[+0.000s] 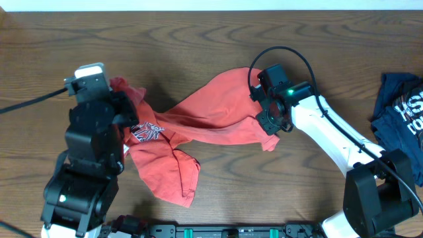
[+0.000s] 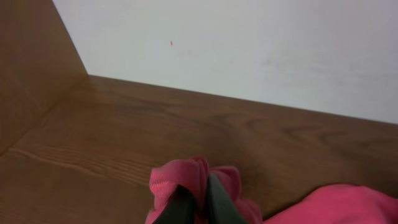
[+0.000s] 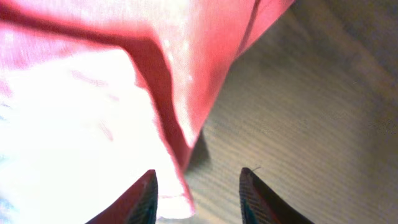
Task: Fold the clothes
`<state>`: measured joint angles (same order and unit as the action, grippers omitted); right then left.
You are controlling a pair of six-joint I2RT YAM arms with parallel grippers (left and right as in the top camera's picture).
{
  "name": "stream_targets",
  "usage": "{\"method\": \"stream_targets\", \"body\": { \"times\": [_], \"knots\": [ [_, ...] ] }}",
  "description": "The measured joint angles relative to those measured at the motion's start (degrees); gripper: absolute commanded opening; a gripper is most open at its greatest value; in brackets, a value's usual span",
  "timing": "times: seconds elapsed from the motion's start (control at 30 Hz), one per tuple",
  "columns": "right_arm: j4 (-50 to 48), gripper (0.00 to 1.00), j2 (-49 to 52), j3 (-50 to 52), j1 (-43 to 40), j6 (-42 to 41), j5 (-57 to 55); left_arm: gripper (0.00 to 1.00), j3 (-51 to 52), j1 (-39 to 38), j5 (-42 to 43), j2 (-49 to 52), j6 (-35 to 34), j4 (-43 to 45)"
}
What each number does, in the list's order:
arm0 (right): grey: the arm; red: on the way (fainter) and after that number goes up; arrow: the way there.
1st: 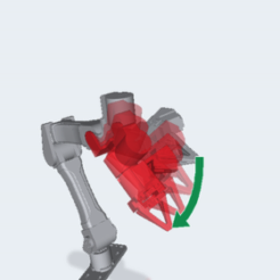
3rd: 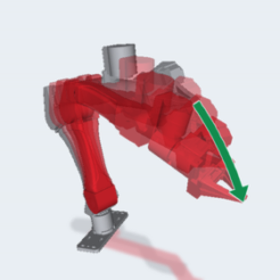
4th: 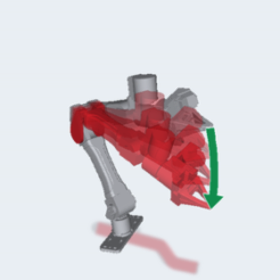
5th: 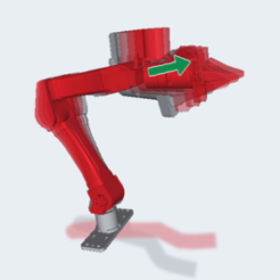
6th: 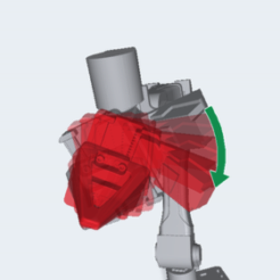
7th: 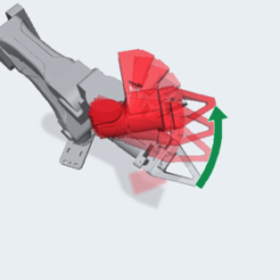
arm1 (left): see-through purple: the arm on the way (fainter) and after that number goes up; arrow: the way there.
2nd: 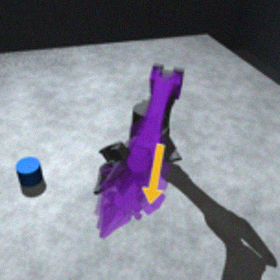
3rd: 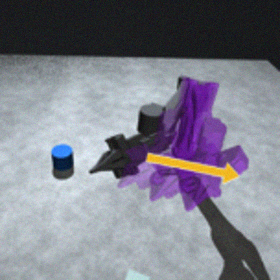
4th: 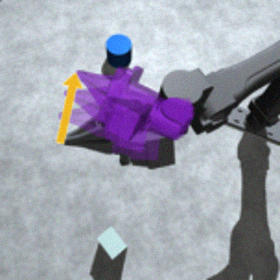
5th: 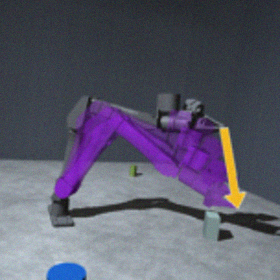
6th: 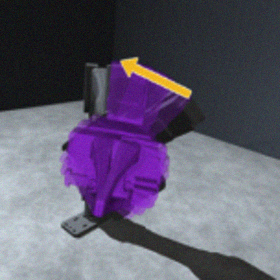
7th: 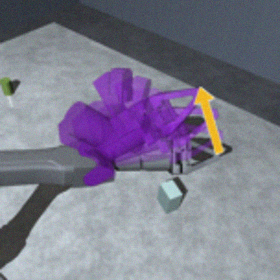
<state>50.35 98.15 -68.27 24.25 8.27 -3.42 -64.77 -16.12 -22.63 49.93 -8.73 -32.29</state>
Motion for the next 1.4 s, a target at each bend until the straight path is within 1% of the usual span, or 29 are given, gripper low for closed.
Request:
{"method": "stream_targets", "body": {
  "times": [0.1,0.2,0.33,0.57,0.87,1.07,1.4],
  "knots": [
    [0.90,0.45,0.00,0.00,0.00,-0.04,0.04,0.06,0.00,0.00,0.22,0.57,0.00,-0.04],
    [1.86,0.45,0.00,0.00,0.00,0.11,0.70,0.06,0.00,0.00,0.22,0.52,0.00,-0.02],
    [3.65,0.46,0.00,0.04,0.00,1.90,4.92,0.06,0.00,0.00,0.22,0.52,0.00,-0.02],
    [1.51,0.46,0.00,1.77,0.00,2.99,8.00,0.06,0.00,0.00,0.22,0.55,0.00,0.00],
    [-1.57,0.47,0.00,6.12,0.00,3.19,8.70,0.06,0.00,0.00,0.22,0.55,0.00,0.00],
    [-2.25,0.50,0.00,6.51,0.00,2.80,7.43,0.06,0.00,0.00,0.22,0.52,0.00,0.00],
    [-3.13,0.50,0.00,8.09,0.00,2.71,6.67,0.06,0.00,0.00,0.22,0.55,0.00,0.02]
  ]
}}
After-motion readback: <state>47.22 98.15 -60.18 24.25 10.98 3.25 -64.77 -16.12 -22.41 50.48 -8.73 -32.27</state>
